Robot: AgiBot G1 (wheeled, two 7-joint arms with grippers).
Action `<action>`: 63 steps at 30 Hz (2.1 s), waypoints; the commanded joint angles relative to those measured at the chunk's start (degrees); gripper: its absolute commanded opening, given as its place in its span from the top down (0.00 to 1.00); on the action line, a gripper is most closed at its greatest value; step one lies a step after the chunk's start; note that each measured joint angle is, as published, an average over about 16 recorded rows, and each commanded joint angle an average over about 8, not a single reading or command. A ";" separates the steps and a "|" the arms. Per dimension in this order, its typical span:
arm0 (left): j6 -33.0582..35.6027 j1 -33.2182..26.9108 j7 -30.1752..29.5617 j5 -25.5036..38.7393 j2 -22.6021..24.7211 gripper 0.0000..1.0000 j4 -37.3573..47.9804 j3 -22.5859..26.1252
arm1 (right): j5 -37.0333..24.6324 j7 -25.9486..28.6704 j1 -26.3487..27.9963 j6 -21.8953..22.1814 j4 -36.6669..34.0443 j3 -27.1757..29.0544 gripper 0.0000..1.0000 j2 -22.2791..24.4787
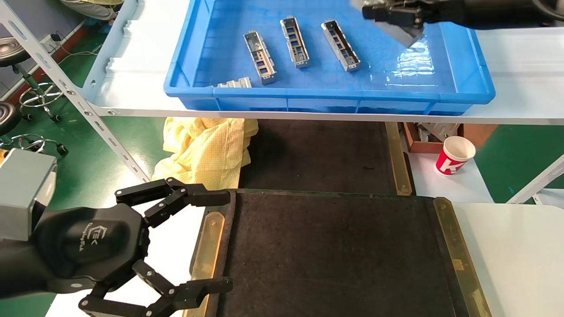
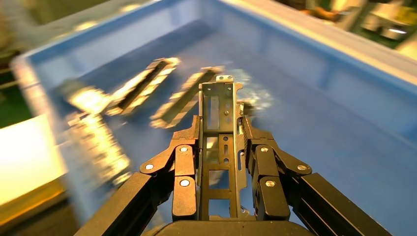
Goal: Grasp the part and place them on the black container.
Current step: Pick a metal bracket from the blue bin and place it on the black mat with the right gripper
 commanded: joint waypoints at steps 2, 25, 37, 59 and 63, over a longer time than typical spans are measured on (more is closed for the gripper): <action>0.00 0.00 0.00 0.00 0.00 0.00 0.00 0.00 | -0.18 -1.40 0.77 -5.59 0.51 -0.24 1.00 1.10; -0.02 -0.01 0.02 -0.03 -0.01 0.00 0.00 0.04 | 2.31 -10.13 -4.52 -17.28 7.16 -4.51 1.00 2.00; -0.02 -0.01 0.03 -0.04 -0.02 0.00 0.00 0.05 | 8.44 -11.15 -12.02 -16.83 15.11 -10.95 1.00 -0.20; -0.04 -0.02 0.04 -0.06 -0.03 0.00 0.00 0.09 | 9.33 -26.12 -19.19 -8.50 4.35 -14.53 1.00 -10.76; -0.04 -0.02 0.05 -0.06 -0.04 0.00 0.00 0.09 | 9.01 -28.36 -20.79 -5.22 2.79 -14.75 1.00 -12.65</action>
